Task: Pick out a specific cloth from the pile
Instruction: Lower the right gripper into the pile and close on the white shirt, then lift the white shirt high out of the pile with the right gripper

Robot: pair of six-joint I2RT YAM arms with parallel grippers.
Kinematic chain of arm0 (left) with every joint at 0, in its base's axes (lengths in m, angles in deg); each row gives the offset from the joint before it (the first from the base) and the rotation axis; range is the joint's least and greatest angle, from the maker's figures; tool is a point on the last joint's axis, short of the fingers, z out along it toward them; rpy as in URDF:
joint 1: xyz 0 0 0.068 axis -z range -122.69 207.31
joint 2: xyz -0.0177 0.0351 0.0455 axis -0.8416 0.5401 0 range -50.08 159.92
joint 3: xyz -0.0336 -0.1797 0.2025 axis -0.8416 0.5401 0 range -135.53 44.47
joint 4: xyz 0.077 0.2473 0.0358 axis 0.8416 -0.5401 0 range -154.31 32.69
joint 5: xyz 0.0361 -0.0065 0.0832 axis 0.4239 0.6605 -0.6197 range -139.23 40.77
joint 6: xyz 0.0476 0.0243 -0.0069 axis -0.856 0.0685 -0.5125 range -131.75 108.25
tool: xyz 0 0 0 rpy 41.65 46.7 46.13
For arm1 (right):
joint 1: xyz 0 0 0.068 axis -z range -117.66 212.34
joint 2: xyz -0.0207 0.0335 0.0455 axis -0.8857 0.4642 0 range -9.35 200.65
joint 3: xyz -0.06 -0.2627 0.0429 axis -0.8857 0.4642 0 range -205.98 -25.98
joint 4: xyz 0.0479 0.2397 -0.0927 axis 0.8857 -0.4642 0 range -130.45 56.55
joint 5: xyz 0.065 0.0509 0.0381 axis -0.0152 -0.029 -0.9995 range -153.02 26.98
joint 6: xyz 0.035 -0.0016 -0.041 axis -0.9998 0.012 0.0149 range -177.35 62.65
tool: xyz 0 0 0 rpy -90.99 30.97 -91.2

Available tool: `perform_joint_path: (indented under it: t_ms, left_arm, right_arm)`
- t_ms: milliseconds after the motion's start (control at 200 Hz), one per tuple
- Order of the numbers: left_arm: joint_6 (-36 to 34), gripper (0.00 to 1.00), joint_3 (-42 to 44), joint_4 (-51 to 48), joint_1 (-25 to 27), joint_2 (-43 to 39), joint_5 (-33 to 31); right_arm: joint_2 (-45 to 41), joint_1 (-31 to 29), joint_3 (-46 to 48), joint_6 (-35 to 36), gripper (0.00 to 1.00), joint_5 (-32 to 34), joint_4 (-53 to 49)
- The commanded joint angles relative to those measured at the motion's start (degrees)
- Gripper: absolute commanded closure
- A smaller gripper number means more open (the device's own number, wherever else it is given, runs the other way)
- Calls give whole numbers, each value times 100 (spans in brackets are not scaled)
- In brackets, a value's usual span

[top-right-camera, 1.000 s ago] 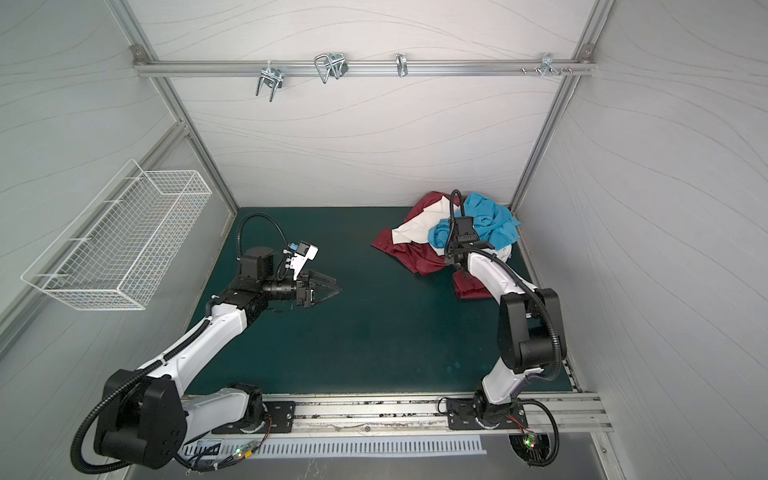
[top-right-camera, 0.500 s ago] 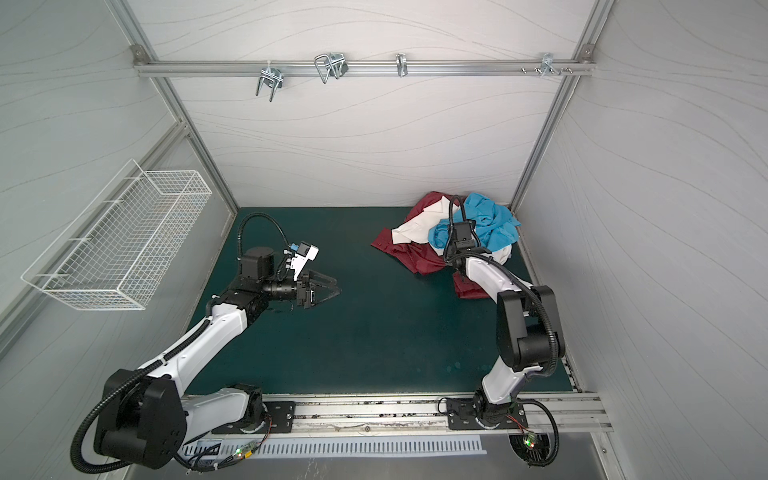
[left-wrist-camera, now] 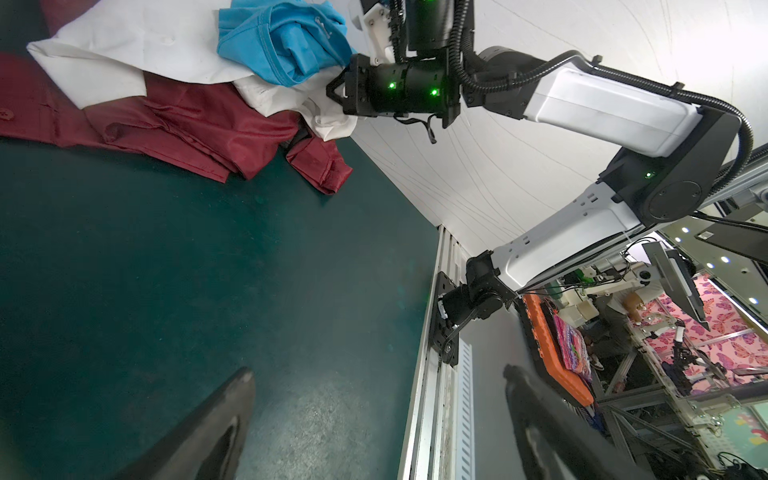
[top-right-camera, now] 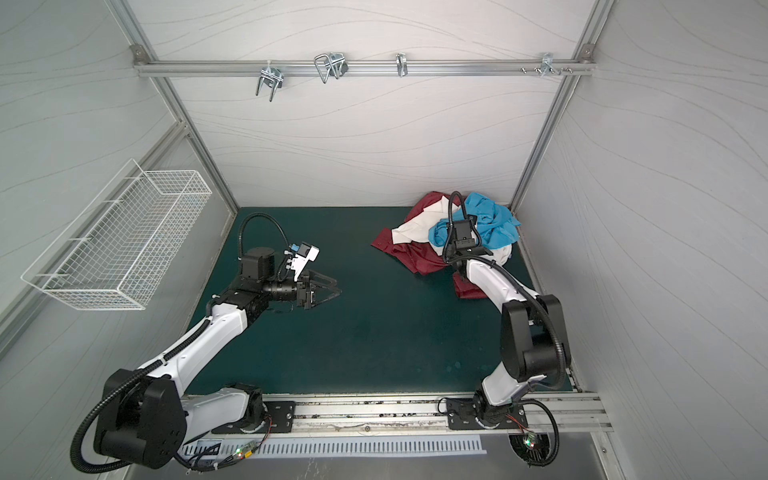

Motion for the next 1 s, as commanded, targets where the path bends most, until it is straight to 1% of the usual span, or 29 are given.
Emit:
perform_joint_path:
  t_ms: [0, 205, 405, 516, 786, 996]
  left_arm:
    - [-159, 5, -280, -24, 50, -148, 134]
    - [-194, 5, -254, -52, 125, -289, 124]
    - [-241, 5, -245, -77, 201, -400, 121]
    - [-286, 5, -244, -115, 218, -431, 124]
    - [-348, 5, -244, -167, 233, -503, 90]
    - [-407, 5, -192, -188, 270, -625, 26]
  right_arm:
    - [-569, -34, -202, 78, 100, 196, -289]
    - [-934, -4, -723, 325, 100, 94, -725]
    - [-772, 184, -1575, 458, 100, -464, -1271]
    - [-675, 265, -2042, 547, 100, -583, -1457]
    - [-714, 382, -2915, 502, 100, -976, -1682]
    - [-1071, 419, -3126, 169, 100, -1456, -1498]
